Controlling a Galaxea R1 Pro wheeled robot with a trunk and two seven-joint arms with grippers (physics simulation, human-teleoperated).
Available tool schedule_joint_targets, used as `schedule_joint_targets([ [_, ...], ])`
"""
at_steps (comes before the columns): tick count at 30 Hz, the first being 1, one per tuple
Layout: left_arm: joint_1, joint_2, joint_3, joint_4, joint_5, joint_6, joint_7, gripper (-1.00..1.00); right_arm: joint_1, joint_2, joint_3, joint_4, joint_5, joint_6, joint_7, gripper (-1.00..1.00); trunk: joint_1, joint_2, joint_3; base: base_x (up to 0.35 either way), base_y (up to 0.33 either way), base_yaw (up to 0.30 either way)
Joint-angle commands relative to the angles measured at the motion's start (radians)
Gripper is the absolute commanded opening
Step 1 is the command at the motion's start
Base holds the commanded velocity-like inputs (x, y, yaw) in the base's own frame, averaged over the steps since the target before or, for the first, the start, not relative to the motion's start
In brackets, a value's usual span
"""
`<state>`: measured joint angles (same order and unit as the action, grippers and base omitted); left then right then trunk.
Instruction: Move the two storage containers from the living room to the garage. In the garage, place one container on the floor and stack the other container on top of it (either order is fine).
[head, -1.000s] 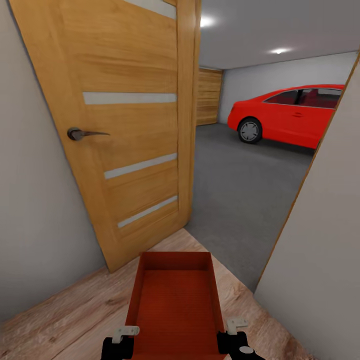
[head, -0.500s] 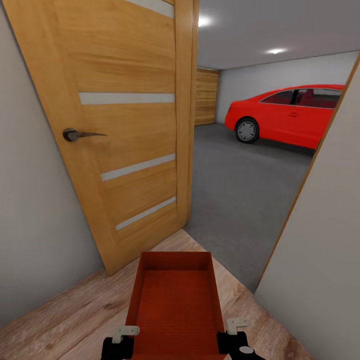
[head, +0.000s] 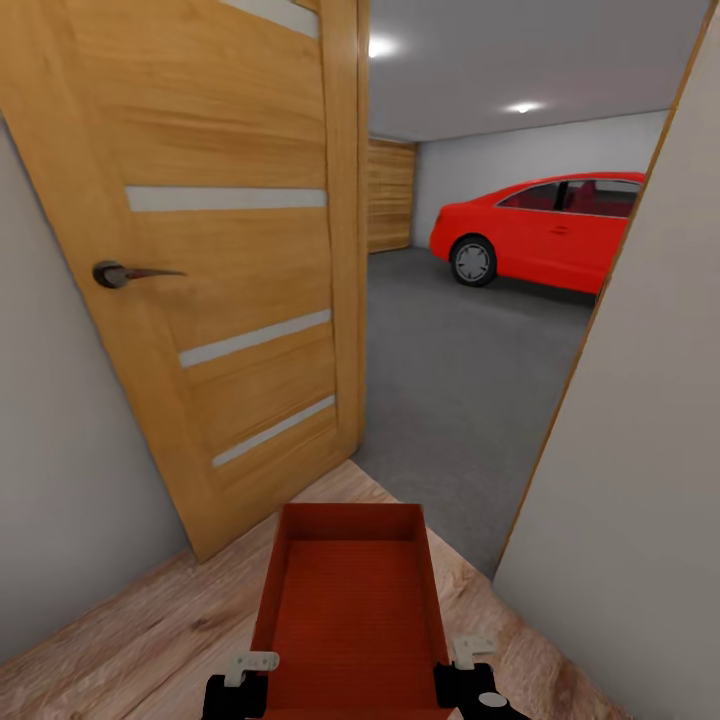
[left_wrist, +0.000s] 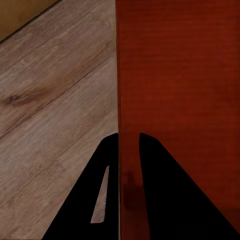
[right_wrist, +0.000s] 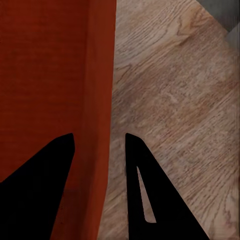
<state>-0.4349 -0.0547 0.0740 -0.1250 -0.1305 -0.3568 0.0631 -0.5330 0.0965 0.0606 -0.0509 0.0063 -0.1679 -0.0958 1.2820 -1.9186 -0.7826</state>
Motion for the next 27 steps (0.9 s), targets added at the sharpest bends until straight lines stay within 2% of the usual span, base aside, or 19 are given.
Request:
schedule_joint_targets([
  [1,-0.001,0.0,0.032,-0.001,-0.012,-0.004,0.014,-1.0,-0.001,0.0,-0.001,0.002,-0.003,-0.003,-0.008,-1.0,0.0,0.0,0.0,0.0,0.0,-0.166],
  [27,-0.001,0.001,0.032,-0.001,-0.012,-0.004,0.014,-1.0,-0.001,0.0,-0.001,0.002,-0.003,-0.004,-0.008,-1.0,0.0,0.0,0.001,0.084,0.045,-0.014],
])
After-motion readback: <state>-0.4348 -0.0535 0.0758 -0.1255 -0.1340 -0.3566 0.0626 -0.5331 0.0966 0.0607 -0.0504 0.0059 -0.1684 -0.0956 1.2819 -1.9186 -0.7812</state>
